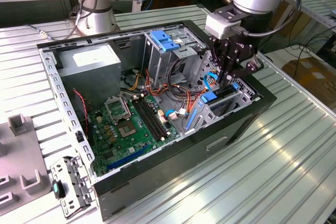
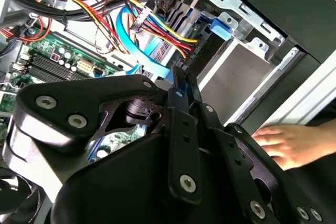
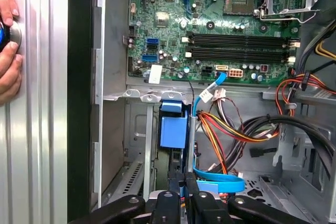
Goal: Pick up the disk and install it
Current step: 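Insert the second disk wire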
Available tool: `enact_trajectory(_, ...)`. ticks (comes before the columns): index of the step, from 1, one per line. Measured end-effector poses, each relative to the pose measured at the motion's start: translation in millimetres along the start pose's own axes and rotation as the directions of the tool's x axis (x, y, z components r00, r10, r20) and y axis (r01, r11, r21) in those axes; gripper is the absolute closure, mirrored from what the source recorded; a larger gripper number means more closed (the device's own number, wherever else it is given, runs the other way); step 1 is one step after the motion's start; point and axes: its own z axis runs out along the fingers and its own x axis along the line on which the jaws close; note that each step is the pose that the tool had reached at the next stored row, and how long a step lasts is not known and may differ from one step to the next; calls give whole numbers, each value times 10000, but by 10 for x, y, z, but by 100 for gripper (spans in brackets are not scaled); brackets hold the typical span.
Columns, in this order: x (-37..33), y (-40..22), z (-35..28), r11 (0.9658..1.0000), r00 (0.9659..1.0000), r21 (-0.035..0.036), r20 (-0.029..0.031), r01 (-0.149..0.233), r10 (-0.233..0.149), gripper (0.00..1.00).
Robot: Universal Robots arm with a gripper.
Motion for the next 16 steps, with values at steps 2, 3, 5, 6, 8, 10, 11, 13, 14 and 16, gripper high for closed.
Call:
enact_trajectory(2, 45, 3, 6, 10000, 9997, 28, 226, -21, 20, 84)
enact_trajectory(3, 66, 4, 9, 10000, 9995, 37, 311, -29, 28, 84)
enact_trajectory(5, 121, 9, 27, 10000, 9989, 52, 460, -44, 42, 84)
enact_trajectory(6, 124, 9, 31, 10000, 9988, 53, 481, -46, 43, 84)
enact_trajectory(8, 128, 10, 39, 10000, 9985, 56, 541, -51, 48, 84)
enact_trajectory(10, 131, 10, 49, 10000, 9981, 59, 615, -58, 54, 84)
enact_trajectory(11, 131, 9, 59, 10000, 9979, 61, 641, -60, 56, 84)
enact_trajectory(13, 130, 11, 72, 10000, 9977, 61, 675, -73, 69, 84)
enact_trajectory(14, 130, 11, 82, 9999, 9976, 60, 686, -84, 79, 84)
enact_trajectory(16, 129, 10, 94, 9999, 9976, 60, 689, -86, 81, 84)
